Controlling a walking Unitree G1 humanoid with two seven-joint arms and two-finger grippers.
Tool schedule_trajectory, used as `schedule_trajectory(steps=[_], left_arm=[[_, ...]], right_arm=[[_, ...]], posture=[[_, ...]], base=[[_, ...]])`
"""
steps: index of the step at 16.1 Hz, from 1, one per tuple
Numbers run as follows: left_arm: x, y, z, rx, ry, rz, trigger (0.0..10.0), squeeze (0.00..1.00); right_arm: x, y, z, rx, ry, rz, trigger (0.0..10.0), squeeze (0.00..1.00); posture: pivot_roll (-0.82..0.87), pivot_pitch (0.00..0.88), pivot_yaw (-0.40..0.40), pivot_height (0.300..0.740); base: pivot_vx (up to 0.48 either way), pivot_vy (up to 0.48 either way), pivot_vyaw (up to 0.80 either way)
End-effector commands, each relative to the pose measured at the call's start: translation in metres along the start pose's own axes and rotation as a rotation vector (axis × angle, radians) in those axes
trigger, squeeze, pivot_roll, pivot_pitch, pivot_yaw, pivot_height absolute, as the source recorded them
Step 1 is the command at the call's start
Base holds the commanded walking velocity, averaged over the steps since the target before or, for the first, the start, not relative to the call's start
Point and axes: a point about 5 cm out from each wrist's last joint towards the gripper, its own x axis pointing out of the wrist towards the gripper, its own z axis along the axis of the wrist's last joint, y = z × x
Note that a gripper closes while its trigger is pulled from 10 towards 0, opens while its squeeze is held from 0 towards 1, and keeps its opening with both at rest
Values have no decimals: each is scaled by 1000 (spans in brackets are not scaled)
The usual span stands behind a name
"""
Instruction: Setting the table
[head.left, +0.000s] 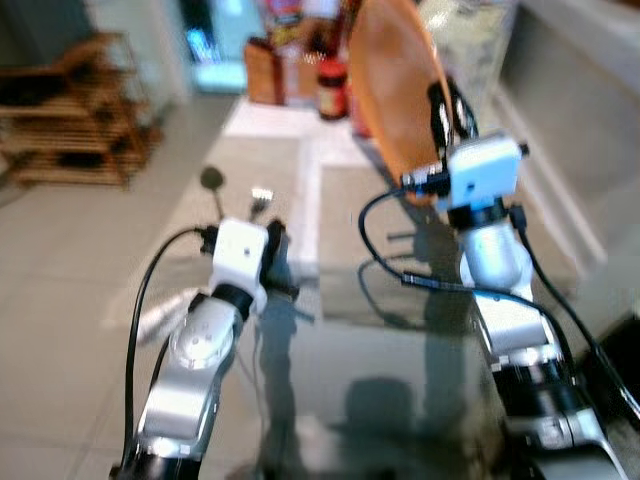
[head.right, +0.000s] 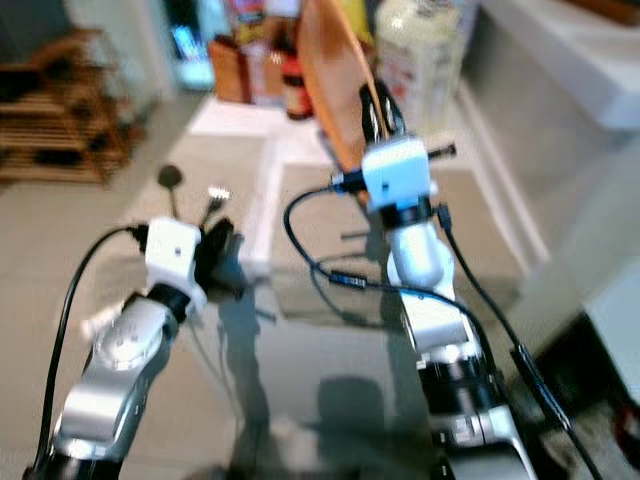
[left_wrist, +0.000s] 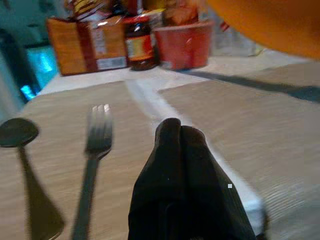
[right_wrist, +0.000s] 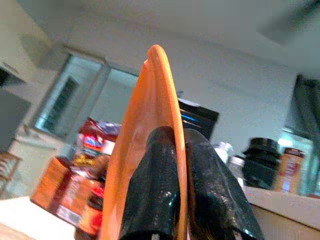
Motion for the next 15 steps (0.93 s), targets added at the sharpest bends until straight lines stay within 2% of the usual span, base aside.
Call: schedule_trajectory(steps=[1, 3, 6, 7, 12, 15], left_arm=[[1, 4, 11, -2, -36, 17, 10000, 0], [-9, 8, 15, 2, -53, 50, 10000, 0], [-24, 4, 2, -40, -1, 43, 10000, 0], [-23, 5, 0, -66, 10, 47, 10000, 0], [-20, 7, -3, -44, 35, 35, 10000, 0], [-16, 6, -5, -25, 39, 23, 10000, 0]], right_arm=[[5, -5, 11, -8, -61, -22, 0, 0], [3, -5, 11, -17, -64, -22, 0, 0], [2, -6, 8, -29, -58, -25, 0, 0], [2, -6, 8, -27, -55, -24, 0, 0], [1, -4, 4, -26, -39, -16, 0, 0], [-1, -3, 1, -27, -20, -3, 0, 0]], posture=[[-25, 0, 38, 740], [-20, 0, 43, 740], [-10, 0, 40, 740], [-10, 0, 40, 740], [-15, 0, 37, 740], [-18, 0, 35, 740]], base=[[0, 0, 0], [0, 0, 0], [0, 0, 0], [-480, 0, 0], [-480, 0, 0], [-117, 0, 0]])
